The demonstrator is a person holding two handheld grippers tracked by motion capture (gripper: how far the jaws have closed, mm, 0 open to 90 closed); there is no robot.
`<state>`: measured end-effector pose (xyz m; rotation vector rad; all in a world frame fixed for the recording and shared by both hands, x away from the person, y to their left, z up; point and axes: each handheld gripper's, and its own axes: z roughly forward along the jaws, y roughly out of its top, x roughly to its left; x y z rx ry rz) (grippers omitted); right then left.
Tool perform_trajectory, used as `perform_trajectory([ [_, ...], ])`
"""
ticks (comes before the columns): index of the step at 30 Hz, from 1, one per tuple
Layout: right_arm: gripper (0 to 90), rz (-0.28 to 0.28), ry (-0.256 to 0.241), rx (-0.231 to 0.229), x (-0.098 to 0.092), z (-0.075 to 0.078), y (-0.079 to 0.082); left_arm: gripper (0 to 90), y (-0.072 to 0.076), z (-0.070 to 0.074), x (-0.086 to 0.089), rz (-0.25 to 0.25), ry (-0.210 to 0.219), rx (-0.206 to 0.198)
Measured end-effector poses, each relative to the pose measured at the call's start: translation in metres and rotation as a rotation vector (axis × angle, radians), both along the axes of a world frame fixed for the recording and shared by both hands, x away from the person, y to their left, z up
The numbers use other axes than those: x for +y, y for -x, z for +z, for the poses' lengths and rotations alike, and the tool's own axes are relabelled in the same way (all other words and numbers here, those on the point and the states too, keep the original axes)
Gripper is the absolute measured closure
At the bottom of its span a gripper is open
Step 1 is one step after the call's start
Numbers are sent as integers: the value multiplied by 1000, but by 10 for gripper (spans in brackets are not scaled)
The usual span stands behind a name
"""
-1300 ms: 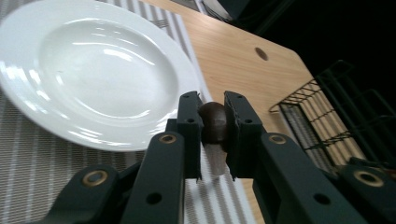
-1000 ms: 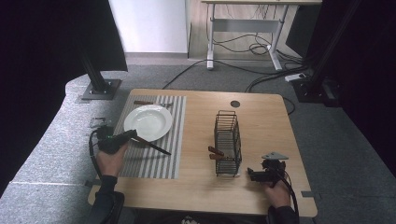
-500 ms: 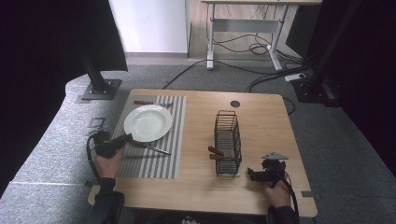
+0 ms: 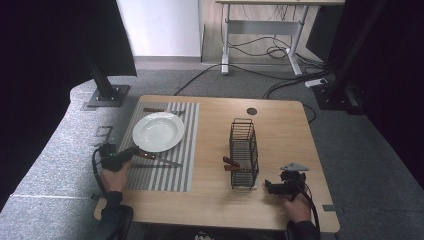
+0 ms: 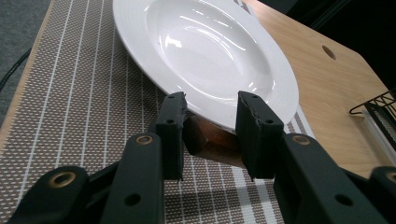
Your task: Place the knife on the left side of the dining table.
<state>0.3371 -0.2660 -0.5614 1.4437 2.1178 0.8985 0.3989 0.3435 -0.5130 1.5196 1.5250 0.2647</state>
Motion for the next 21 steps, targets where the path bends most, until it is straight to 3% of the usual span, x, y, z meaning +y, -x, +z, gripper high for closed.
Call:
perform_trajectory([
  [11, 0, 0, 0, 0, 0, 0, 0, 618, -4, -17, 9, -1, 23, 28],
  [21, 0, 0, 0, 0, 0, 0, 0, 608, -7, -27, 12, -17, -28, 37],
])
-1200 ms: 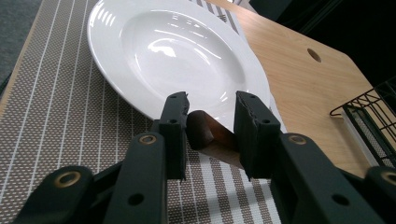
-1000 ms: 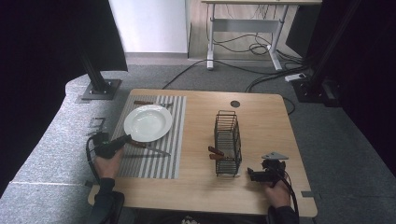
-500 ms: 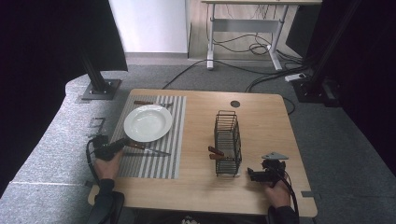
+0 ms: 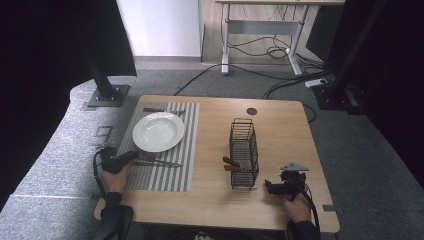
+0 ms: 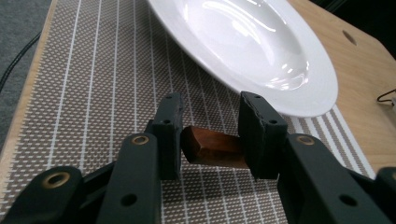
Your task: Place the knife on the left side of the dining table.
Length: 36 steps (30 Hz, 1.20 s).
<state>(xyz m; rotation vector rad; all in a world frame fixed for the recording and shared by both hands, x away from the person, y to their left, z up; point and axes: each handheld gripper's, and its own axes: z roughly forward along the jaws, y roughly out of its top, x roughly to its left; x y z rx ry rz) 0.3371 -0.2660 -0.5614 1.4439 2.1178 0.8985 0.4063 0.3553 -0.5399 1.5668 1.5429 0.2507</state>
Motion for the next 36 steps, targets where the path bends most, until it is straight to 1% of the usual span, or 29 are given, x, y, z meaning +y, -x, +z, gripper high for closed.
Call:
perform_trajectory([
  [3, 0, 0, 0, 0, 0, 0, 0, 608, 0, -2, 0, -3, -8, 4],
  [4, 0, 0, 0, 0, 0, 0, 0, 610, 0, -3, 1, -5, -25, 11],
  [5, 0, 0, 0, 0, 0, 0, 0, 614, 0, -3, 1, -5, -25, 11],
  [8, 0, 0, 0, 0, 0, 0, 0, 620, 0, -7, 0, -8, -59, 27],
  [9, 0, 0, 0, 0, 0, 0, 0, 620, 0, -7, 0, -8, -59, 27],
  [10, 0, 0, 0, 0, 0, 0, 0, 625, -1, -7, -1, -9, -83, 29],
  [11, 0, 0, 0, 0, 0, 0, 0, 642, -1, -6, -2, -13, -117, 28],
  [12, 0, 0, 0, 0, 0, 0, 0, 643, -1, -6, -3, -16, -135, 26],
  [17, 0, 0, 0, 0, 0, 0, 0, 634, -2, -6, -4, -18, -143, 22],
  [21, 0, 0, 0, 0, 0, 0, 0, 579, -1, -5, -3, -9, -145, 11],
  [22, 0, 0, 0, 0, 0, 0, 0, 579, -1, -4, -3, -10, -149, 5],
  [23, 0, 0, 0, 0, 0, 0, 0, 554, 0, -4, -3, -10, -155, -1],
  [24, 0, 0, 0, 0, 0, 0, 0, 474, 1, -2, -2, -6, -168, -20],
  [25, 0, 0, 0, 0, 0, 0, 0, 431, 1, -2, -2, -6, -168, -20],
  [26, 0, 0, 0, 0, 0, 0, 0, 383, 2, 2, -3, -7, -184, -44],
  [27, 0, 0, 0, 0, 0, 0, 0, 339, 2, 2, -3, -7, -184, -44],
  [28, 0, 0, 0, 0, 0, 0, 0, 298, 4, 6, -4, -28, -210, -74],
  [29, 0, 0, 0, 0, 0, 0, 0, 263, 4, 6, -4, -28, -210, -74],
  [30, 0, 0, 0, 0, 0, 0, 0, 231, 8, 12, -6, -65, -242, -113],
  [31, 0, 0, 0, 0, 0, 0, 0, 201, 8, 12, -6, -65, -242, -113],
  [32, 0, 0, 0, 0, 0, 0, 0, 172, 12, 17, -8, -108, -276, -151],
  [33, 0, 0, 0, 0, 0, 0, 0, 136, 12, 17, -8, -108, -276, -151],
  [34, 0, 0, 0, 0, 0, 0, 0, 121, 17, 22, -11, -153, -304, -182],
  [35, 0, 0, 0, 0, 0, 0, 0, 97, 17, 22, -11, -153, -304, -182],
  [36, 0, 0, 0, 0, 0, 0, 0, 64, 22, 25, -14, -191, -313, -202],
])
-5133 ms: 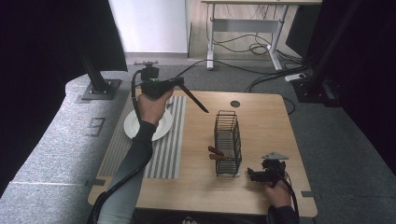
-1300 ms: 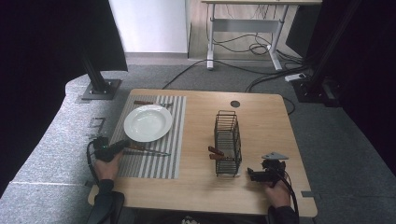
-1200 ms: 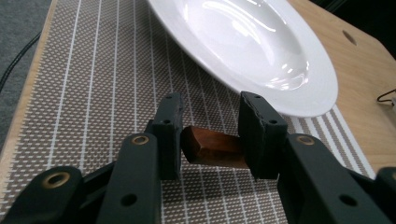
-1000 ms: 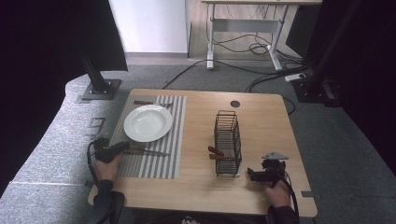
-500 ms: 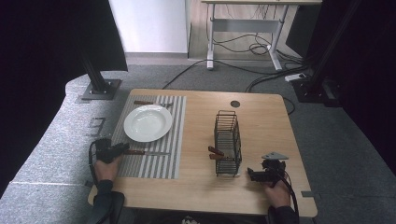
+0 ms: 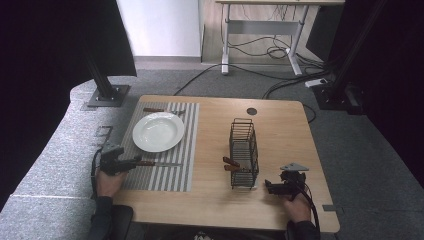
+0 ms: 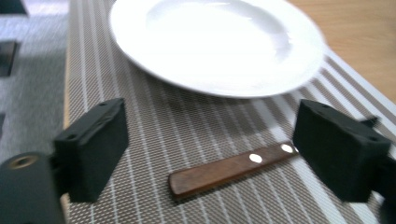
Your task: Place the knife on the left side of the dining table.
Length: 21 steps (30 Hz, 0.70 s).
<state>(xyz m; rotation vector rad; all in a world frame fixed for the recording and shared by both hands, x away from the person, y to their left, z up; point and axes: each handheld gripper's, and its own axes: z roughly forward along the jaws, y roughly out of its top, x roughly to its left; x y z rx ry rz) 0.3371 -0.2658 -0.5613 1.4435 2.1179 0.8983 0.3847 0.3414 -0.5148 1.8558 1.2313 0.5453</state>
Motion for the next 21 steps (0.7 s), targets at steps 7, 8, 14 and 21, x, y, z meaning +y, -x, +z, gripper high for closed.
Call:
perform_trajectory([
  [7, 0, 0, 0, 0, 0, 0, 0, 0, 17, 2, -3, -70, -28, -6],
  [8, 0, 0, 0, 0, 0, 0, 0, 0, 19, 1, -3, -71, -36, -5],
  [14, 0, 0, 0, 0, 0, 0, 0, 0, 29, -21, -2, -52, -129, 48],
  [21, 0, 0, 0, 0, 0, 0, 0, 0, 26, -31, -6, -40, -218, 119],
])
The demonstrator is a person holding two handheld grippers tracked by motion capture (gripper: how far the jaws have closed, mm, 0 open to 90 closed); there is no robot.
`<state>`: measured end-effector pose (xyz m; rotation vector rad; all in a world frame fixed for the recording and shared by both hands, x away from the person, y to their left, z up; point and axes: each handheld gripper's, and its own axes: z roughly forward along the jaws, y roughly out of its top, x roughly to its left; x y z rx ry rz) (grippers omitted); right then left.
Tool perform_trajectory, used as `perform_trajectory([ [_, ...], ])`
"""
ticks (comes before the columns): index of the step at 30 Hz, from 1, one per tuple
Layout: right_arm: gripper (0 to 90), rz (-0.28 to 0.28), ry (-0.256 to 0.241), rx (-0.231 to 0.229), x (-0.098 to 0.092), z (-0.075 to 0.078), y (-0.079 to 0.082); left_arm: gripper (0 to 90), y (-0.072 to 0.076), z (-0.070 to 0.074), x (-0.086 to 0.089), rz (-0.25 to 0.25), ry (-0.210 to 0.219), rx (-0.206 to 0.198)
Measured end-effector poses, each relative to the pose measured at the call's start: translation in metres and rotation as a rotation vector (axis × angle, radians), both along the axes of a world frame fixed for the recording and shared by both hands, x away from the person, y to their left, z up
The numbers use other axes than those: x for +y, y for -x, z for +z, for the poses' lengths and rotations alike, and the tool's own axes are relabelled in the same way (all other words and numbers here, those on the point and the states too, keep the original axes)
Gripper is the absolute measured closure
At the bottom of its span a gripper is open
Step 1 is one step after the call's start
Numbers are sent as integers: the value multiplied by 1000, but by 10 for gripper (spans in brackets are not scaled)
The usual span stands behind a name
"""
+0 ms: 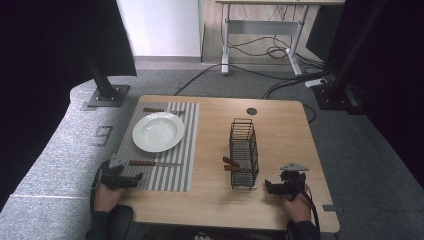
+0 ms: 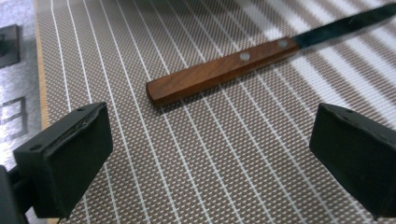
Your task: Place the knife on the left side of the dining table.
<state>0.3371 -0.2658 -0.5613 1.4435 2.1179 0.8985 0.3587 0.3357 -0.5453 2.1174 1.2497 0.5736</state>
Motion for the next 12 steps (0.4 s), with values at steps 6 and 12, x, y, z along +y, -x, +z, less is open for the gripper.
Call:
perform_trajectory([
  [6, 0, 0, 0, 0, 0, 0, 0, 0, -3, -3, 2, 24, 31, 62],
  [12, 0, 0, 0, 0, 0, 0, 0, 0, -3, -3, 2, 29, 36, 67],
])
